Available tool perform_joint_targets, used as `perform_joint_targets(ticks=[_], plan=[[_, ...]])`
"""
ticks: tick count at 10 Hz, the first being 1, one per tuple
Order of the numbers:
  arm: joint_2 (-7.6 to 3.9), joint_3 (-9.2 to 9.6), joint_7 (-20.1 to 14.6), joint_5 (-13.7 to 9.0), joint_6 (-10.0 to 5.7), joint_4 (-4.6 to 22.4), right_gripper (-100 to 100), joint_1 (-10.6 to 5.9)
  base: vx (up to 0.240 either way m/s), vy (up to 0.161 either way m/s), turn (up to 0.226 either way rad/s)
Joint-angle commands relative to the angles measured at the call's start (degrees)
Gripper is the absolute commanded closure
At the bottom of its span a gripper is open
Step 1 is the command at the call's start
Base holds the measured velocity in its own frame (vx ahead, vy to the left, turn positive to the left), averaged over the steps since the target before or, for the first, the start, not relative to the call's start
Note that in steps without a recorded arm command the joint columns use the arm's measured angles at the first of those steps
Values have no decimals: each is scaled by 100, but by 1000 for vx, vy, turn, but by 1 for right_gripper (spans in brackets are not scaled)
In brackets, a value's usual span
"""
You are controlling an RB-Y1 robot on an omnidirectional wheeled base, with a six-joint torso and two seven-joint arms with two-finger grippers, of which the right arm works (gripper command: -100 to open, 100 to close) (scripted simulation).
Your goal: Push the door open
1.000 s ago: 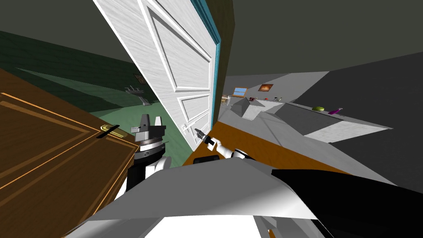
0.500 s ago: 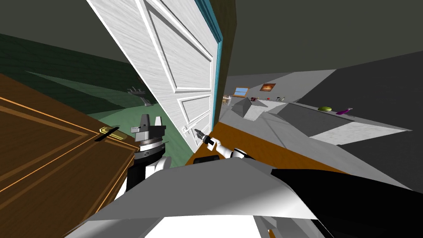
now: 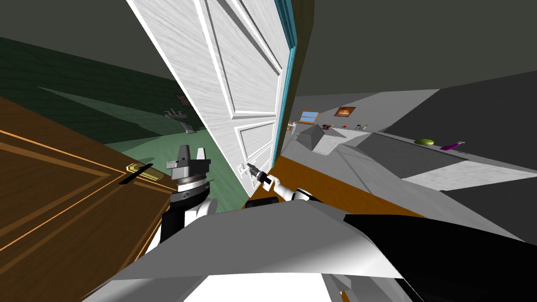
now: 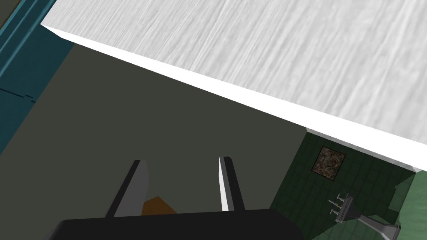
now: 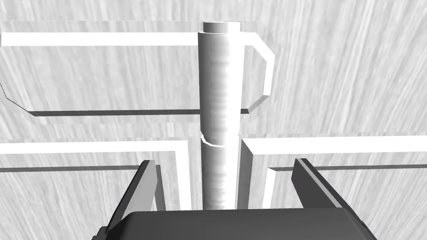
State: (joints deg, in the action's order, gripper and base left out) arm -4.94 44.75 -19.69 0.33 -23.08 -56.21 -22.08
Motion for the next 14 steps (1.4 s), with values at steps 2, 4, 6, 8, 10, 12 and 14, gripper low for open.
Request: perform_joint_targets(ticks=[2,4,6,8,10,12,14], plan=[[26,-22,12,-1,4,26,-100,-5,106,116,22],[26,-22,12,-1,4,26,100,-5,-12,-17,5],[26,-22,12,-1,4,26,100,-5,-4,-7,9],[26,-22,12,-1,4,26,100,-5,0,0,0],[22,-107,25,62,34,-18,100,27,35,122,-76],[8,-200,35,136,61,-63,100,93,73,157,-78],[1,-288,44,205,87,-105,100,155,89,145,-66]])
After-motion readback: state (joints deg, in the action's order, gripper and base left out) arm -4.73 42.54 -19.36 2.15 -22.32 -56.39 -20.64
